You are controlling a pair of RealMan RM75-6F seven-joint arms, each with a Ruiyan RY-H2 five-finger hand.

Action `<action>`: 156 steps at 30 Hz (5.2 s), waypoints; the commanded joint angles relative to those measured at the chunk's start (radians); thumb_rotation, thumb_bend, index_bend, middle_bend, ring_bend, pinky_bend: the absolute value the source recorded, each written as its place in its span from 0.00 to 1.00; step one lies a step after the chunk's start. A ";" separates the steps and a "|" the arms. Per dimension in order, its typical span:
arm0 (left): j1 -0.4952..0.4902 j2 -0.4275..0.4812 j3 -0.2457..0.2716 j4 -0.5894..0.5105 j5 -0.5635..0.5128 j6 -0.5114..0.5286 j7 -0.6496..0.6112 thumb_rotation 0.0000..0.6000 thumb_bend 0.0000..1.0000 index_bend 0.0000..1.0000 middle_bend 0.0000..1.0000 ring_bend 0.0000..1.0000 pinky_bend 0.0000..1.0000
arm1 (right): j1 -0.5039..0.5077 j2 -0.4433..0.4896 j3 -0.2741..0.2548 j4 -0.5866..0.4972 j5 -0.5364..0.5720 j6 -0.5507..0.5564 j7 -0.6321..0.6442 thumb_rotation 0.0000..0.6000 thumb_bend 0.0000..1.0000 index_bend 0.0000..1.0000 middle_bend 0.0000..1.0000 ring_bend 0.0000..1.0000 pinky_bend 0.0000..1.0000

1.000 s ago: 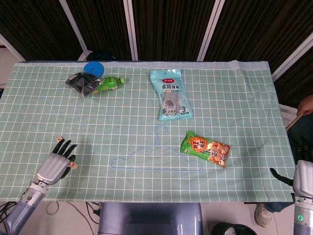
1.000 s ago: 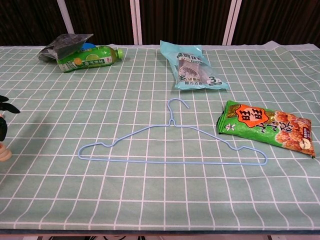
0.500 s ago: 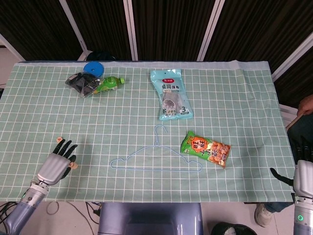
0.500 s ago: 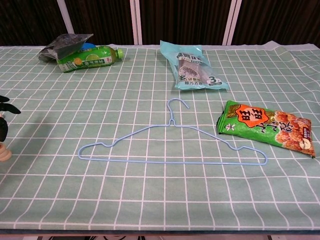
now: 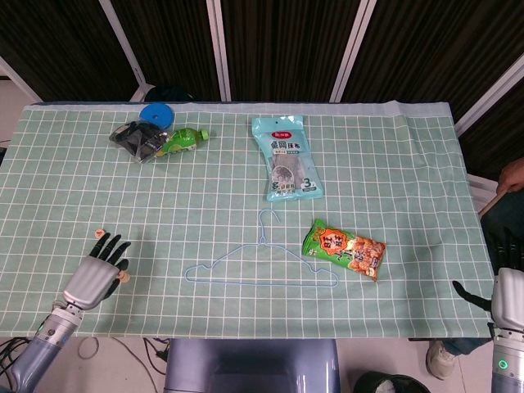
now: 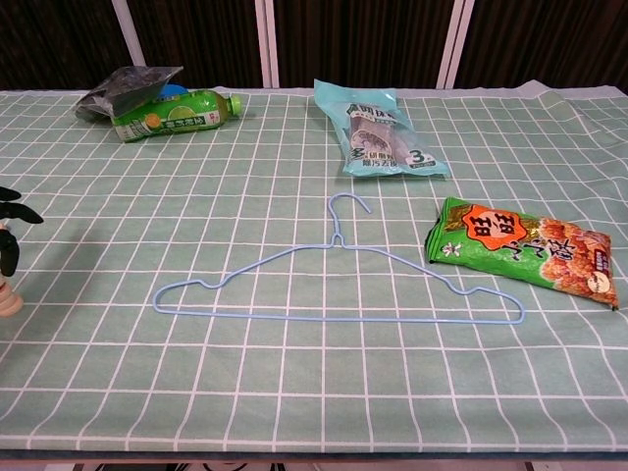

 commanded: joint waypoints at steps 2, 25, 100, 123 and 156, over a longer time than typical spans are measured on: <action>0.000 -0.001 -0.001 0.000 0.000 -0.001 0.002 1.00 0.36 0.44 0.13 0.00 0.06 | 0.000 0.000 0.000 0.000 0.000 0.000 0.000 1.00 0.20 0.10 0.03 0.06 0.00; 0.017 0.017 -0.020 -0.018 0.007 0.048 -0.002 1.00 0.36 0.35 0.13 0.00 0.06 | 0.000 0.000 0.000 -0.001 0.002 -0.001 -0.001 1.00 0.20 0.10 0.03 0.06 0.00; -0.131 -0.168 -0.159 0.396 -0.303 -0.260 -0.128 1.00 0.34 0.45 0.13 0.00 0.06 | -0.001 -0.005 0.005 -0.010 0.024 -0.002 -0.019 1.00 0.20 0.11 0.03 0.06 0.00; -0.123 -0.088 -0.152 0.220 -0.249 -0.174 -0.109 1.00 0.34 0.48 0.14 0.00 0.06 | -0.002 -0.007 0.006 -0.012 0.027 -0.001 -0.022 1.00 0.21 0.11 0.03 0.06 0.00; -0.018 0.070 -0.006 -0.124 -0.023 0.024 0.024 1.00 0.34 0.48 0.15 0.00 0.06 | -0.003 -0.006 0.006 -0.014 0.029 0.002 -0.026 1.00 0.20 0.11 0.03 0.06 0.00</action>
